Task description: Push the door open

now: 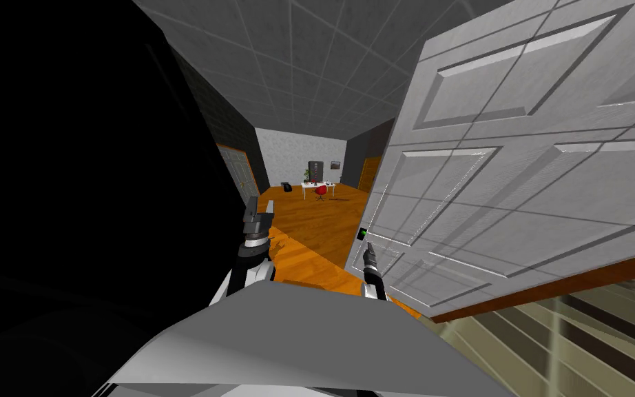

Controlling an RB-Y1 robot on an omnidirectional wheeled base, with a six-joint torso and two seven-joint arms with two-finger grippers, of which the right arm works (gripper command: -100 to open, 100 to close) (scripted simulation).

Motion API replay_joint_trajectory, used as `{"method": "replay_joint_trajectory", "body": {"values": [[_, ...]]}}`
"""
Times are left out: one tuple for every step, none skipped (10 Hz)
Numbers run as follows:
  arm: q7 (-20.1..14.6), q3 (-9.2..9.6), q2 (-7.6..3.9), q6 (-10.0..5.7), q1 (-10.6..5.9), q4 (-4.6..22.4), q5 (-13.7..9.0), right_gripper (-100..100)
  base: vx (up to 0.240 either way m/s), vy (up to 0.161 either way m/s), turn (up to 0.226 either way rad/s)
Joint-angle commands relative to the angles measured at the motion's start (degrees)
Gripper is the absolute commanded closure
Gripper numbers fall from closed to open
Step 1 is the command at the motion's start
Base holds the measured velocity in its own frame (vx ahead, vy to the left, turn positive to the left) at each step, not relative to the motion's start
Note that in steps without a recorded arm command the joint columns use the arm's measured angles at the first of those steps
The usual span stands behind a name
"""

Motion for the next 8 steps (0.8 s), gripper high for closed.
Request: {"method": "replay_joint_trajectory", "body": {"values": [[0.1, -0.10, -0.29, -0.29, 0.27, -0.2, 0.0, -100, 0.173, -0.064, 0.038], [0.1, -0.20, -0.42, -0.53, 0.35, -0.1, -0.1, -100, 0.192, -0.075, 0.024], [0.1, -0.30, -0.48, -0.80, 0.45, 0.0, -0.1, -100, 0.213, -0.094, 0.023], [0.1, -0.40, -0.48, -1.06, 0.54, 0.1, -0.2, -100, 0.212, -0.100, 0.033], [0.2, -0.50, -0.41, -1.32, 0.63, 0.2, -0.2, -100, 0.213, -0.055, 0.035], [0.2, -0.64, -0.20, -1.69, 0.76, 0.3, -0.3, -100, 0.247, -0.036, 0.034], [0.2, -0.75, 0.09, -1.98, 0.86, 0.4, -0.3, -100, 0.241, -0.053, 0.046], [0.2, -0.66, -0.09, -1.68, 0.89, 0.2, -0.3, -100, 0.101, -0.026, 0.012]]}}
